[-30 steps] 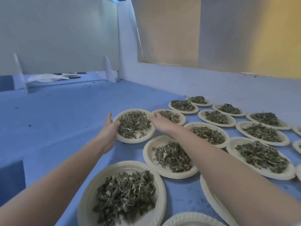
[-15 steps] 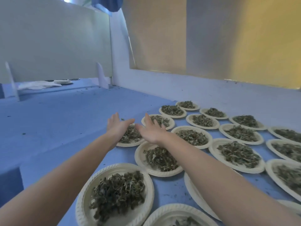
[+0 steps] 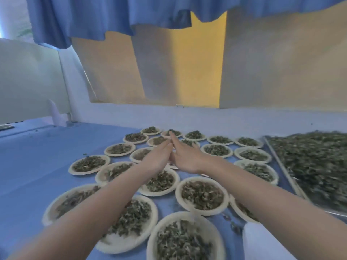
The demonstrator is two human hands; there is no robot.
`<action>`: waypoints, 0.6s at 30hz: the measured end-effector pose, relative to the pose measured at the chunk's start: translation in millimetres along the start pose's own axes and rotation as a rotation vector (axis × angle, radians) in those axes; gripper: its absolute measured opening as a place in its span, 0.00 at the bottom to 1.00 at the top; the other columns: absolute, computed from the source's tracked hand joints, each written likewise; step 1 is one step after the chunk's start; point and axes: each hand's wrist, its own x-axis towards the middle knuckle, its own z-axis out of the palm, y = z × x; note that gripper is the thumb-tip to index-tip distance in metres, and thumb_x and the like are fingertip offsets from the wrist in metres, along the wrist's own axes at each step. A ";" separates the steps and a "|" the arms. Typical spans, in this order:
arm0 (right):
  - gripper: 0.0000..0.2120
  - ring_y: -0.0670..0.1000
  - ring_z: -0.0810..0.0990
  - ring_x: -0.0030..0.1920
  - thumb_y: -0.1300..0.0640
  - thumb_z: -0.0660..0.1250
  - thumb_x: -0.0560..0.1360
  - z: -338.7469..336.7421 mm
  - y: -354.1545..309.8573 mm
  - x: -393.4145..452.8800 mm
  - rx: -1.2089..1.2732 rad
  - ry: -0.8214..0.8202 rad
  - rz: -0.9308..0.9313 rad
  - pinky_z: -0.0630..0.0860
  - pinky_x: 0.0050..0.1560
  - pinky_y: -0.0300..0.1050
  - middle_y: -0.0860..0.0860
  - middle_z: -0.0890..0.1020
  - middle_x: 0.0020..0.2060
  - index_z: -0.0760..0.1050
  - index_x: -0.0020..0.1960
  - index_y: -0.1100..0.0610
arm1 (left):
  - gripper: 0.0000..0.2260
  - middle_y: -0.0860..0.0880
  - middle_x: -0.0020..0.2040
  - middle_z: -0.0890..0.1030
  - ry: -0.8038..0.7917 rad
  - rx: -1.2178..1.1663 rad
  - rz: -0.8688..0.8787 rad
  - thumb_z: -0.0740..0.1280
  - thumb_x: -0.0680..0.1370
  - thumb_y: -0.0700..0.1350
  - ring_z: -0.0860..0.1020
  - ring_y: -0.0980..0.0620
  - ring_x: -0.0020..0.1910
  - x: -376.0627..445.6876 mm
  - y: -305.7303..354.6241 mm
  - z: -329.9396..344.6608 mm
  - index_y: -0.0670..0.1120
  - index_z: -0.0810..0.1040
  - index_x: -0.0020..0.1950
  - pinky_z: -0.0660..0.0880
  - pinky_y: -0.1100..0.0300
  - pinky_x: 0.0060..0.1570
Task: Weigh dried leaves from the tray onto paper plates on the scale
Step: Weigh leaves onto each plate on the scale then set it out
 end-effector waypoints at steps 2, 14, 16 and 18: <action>0.32 0.54 0.64 0.72 0.49 0.48 0.83 -23.1 30.4 -46.8 -0.064 0.015 0.062 0.45 0.73 0.60 0.52 0.63 0.75 0.30 0.76 0.51 | 0.20 0.52 0.75 0.62 -0.083 0.001 0.047 0.47 0.84 0.51 0.62 0.51 0.73 -1.5 32.4 45.2 0.52 0.58 0.77 0.59 0.54 0.71; 0.30 0.55 0.77 0.54 0.51 0.47 0.82 -115.2 218.4 -296.5 -0.243 0.040 0.529 0.53 0.73 0.56 0.56 0.81 0.58 0.34 0.77 0.52 | 0.19 0.48 0.67 0.73 -0.407 -0.171 0.215 0.47 0.84 0.49 0.71 0.49 0.65 -38.9 206.4 324.9 0.49 0.66 0.72 0.66 0.58 0.62; 0.29 0.58 0.72 0.65 0.50 0.47 0.82 -120.2 236.5 -326.9 -0.270 0.010 0.585 0.56 0.72 0.54 0.56 0.75 0.66 0.38 0.78 0.52 | 0.19 0.46 0.66 0.73 -0.463 -0.172 0.210 0.47 0.83 0.50 0.71 0.47 0.66 -50.0 218.9 356.4 0.49 0.68 0.70 0.66 0.55 0.61; 0.27 0.59 0.70 0.67 0.47 0.48 0.82 -124.7 251.1 -354.4 -0.284 0.008 0.629 0.62 0.69 0.53 0.56 0.72 0.68 0.47 0.78 0.55 | 0.18 0.51 0.61 0.73 -0.515 -0.168 0.196 0.47 0.83 0.52 0.71 0.50 0.63 -61.9 229.9 380.7 0.52 0.70 0.67 0.65 0.58 0.57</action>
